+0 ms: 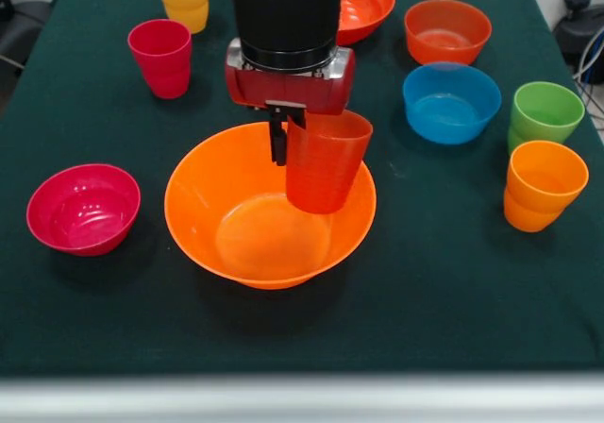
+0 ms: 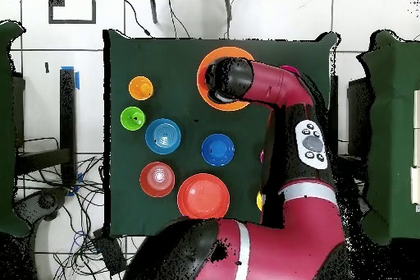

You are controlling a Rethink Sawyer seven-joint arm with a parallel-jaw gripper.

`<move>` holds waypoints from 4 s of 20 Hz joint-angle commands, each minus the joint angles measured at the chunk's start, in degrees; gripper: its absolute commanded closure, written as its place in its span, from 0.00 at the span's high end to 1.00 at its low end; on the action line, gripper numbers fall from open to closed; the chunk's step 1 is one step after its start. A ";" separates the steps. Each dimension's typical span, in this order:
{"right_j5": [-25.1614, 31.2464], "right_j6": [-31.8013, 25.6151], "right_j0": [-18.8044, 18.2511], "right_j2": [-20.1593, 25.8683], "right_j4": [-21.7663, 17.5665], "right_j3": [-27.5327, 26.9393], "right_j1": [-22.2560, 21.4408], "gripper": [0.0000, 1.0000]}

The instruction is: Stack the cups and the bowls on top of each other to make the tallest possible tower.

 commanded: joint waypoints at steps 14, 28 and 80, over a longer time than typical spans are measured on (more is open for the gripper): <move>8.22 -13.40 -2.80 9.16 -8.12 -4.88 6.33 0.00; 10.99 -15.35 -3.96 10.08 -10.20 -7.76 8.47 0.00; 13.97 -12.59 -5.33 13.16 -14.80 -7.17 6.01 1.00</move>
